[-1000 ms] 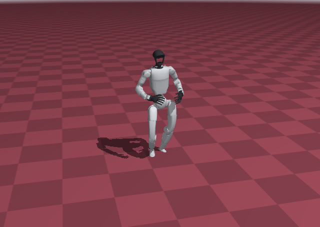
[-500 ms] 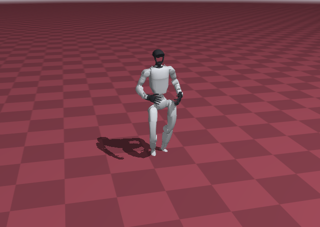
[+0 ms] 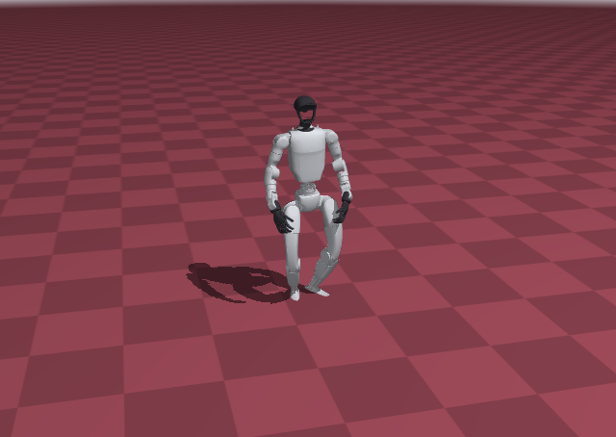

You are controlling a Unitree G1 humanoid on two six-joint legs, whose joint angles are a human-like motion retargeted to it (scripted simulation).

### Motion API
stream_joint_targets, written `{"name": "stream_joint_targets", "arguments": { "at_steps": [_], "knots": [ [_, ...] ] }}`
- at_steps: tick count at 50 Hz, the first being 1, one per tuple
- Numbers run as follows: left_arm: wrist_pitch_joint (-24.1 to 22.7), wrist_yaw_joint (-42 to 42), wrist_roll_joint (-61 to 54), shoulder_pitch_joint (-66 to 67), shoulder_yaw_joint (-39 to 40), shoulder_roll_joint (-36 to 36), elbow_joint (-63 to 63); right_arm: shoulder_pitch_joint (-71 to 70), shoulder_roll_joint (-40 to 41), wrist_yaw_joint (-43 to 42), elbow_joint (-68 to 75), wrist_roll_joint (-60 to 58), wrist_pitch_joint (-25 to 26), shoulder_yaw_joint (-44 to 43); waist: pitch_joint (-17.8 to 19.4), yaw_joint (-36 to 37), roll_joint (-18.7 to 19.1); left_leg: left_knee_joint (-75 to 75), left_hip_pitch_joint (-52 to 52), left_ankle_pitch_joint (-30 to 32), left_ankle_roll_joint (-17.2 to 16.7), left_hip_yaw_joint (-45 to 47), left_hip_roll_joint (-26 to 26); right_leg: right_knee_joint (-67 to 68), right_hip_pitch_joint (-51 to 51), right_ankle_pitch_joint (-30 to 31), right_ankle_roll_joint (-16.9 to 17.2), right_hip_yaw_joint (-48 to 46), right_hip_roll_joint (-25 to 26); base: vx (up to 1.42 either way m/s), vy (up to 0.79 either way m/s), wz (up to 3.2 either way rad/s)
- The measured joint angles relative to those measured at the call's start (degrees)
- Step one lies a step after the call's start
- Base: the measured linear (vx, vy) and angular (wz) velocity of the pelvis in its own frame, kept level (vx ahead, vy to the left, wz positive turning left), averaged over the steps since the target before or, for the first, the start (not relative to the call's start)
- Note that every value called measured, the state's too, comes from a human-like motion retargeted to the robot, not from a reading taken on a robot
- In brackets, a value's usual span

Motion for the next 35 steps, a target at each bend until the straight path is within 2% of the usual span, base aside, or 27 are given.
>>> {"name": "stream_joint_targets", "arguments": {
  "at_steps": [3, 5, 8, 10, 13, 15, 18, 20, 23, 25, 30, 32, 33, 35],
  "knots": [
    [0.27, -0.01, 0.78, -0.08, -0.91, -0.72, 1.71, 0.25, 0.45, 0.88, 2.37, -0.65, 0.62, 1.15, 1.03, -0.03, 0.24, 6.20, -2.19, -1.17, 0.02, -0.11, 1.91, 4.28, -1.49, -0.42, -0.10, 0.24, -1.10, -0.09, 0.02, -0.11],
    [0.12, -0.12, 1.22, -1.96, -0.91, -0.91, 3.08, -2.08, 0.61, 1.80, 4.12, -0.53, 0.59, 1.32, -1.07, 0.36, 2.04, 4.90, -5.12, -1.43, 0.43, -0.55, 3.15, -0.57, -2.76, 0.91, -0.87, -0.79, 2.10, 0.04, 0.01, -0.20],
    [-0.01, -0.18, 1.48, -1.04, -1.71, -1.18, 2.83, -1.65, 0.77, 1.67, 3.85, -0.32, 0.37, 1.79, -0.25, 0.20, 2.45, 10.42, -7.24, -2.56, 0.44, -0.65, 5.15, 3.65, -4.71, 0.50, -0.87, -0.44, 1.28, -0.07, 0.01, -0.20],
    [-0.03, -0.47, 1.28, -1.22, -1.87, -0.51, 1.39, -2.55, 0.05, 1.82, 2.41, 0.51, 0.20, 1.74, -2.82, 0.41, 3.52, 6.89, -9.51, -1.70, 1.09, -0.71, 4.93, -1.41, -6.20, 1.95, -1.41, -0.96, 3.52, 0.06, 0.01, -0.21],
    [-0.59, -0.26, 1.17, 0.13, -2.77, -0.50, 0.12, -2.88, -0.07, 1.18, 0.39, 0.82, -0.62, 2.21, -2.30, 0.34, 3.89, 12.07, -11.46, -2.84, 1.18, -0.89, 6.79, 2.90, -8.27, 1.37, -1.35, -0.45, 2.74, -0.04, 0.00, -0.25],
    [-0.83, -0.20, 0.43, 0.50, -2.87, 0.56, -2.71, -4.13, -1.49, 1.06, -2.77, 1.63, -0.77, 2.35, -4.35, 0.50, 4.56, 7.98, -12.79, -1.79, 2.04, -0.97, 5.72, -1.86, -9.18, 2.57, -1.71, -0.61, 4.35, 0.07, 0.01, -0.23],
    [-1.71, 0.44, 0.16, 1.72, -3.63, 0.71, -4.48, -4.55, -1.95, 0.37, -4.99, 1.67, -1.65, 3.05, -3.85, 0.64, 4.81, 13.12, -14.47, -2.91, 2.15, -1.30, 7.41, 2.58, -11.09, 1.91, -1.72, 0.09, 3.60, -0.03, 0.01, -0.28],
    [-2.12, 0.93, -0.77, 2.14, -3.56, 1.76, -7.80, -5.76, -3.60, 0.26, -7.95, 2.17, -1.80, 3.21, -5.11, 0.93, 5.21, 9.11, -14.74, -1.96, 3.02, -1.35, 6.00, -1.85, -11.05, 2.86, -1.89, 0.16, 4.85, 0.08, 0.02, -0.25],
    [-3.12, 1.48, -1.15, 3.18, -3.87, 1.82, -9.93, -5.99, -4.10, -0.28, -9.85, 2.04, -2.58, 3.86, -4.55, 1.30, 5.33, 14.30, -16.09, -3.12, 3.10, -1.73, 7.57, 2.78, -12.78, 2.14, -1.81, 1.10, 4.16, -0.02, 0.02, -0.32],
    [-3.54, 1.95, -2.21, 3.44, -3.22, 2.89, -14.12, -6.96, -5.77, -0.37, -12.66, 2.49, -2.71, 3.59, -5.11, 1.68, 5.36, 10.35, -15.38, -2.26, 3.89, -1.65, 5.83, -1.07, -12.04, 2.80, -1.74, 1.49, 4.95, 0.10, 0.04, -0.28],
    [-5.23, 3.10, -4.03, 3.77, -1.04, 3.78, -23.41, -6.57, -7.45, -1.24, -17.60, 3.28, -3.82, 3.03, -4.43, 2.22, 5.01, 13.79, -15.24, -3.14, 4.32, -1.61, 5.95, 3.43, -13.52, 2.07, -1.12, 3.58, 3.88, 0.04, 0.04, -0.34],
    [-5.43, 3.44, -5.51, 5.22, 0.86, 5.27, -30.12, -6.11, -9.08, -1.67, -22.18, 4.32, -4.26, 1.72, -4.08, 2.10, 4.13, 10.65, -13.60, -2.56, 5.08, -1.09, 3.48, 3.06, -13.35, 1.61, -0.49, 4.81, 3.03, 0.08, 0.05, -0.30],
    [-5.95, 3.67, -5.82, 5.74, 1.31, 5.21, -31.44, -5.75, -9.12, -1.99, -23.32, 4.58, -4.70, 1.48, -3.80, 2.01, 4.06, 12.50, -13.72, -2.96, 4.95, -0.95, 3.91, 5.17, -14.04, 1.40, -0.25, 5.40, 2.60, 0.05, 0.05, -0.32],
    [-6.44, 3.73, -7.63, 8.17, 3.82, 6.88, -38.60, -4.03, -10.87, -2.35, -29.90, 6.27, -5.18, -0.28, -3.34, 1.42, 2.63, 8.51, -11.24, -2.13, 5.72, -0.15, 0.56, 6.01, -14.11, 0.67, 0.82, 7.03, 0.88, 0.08, 0.06, -0.27]
  ]
}}
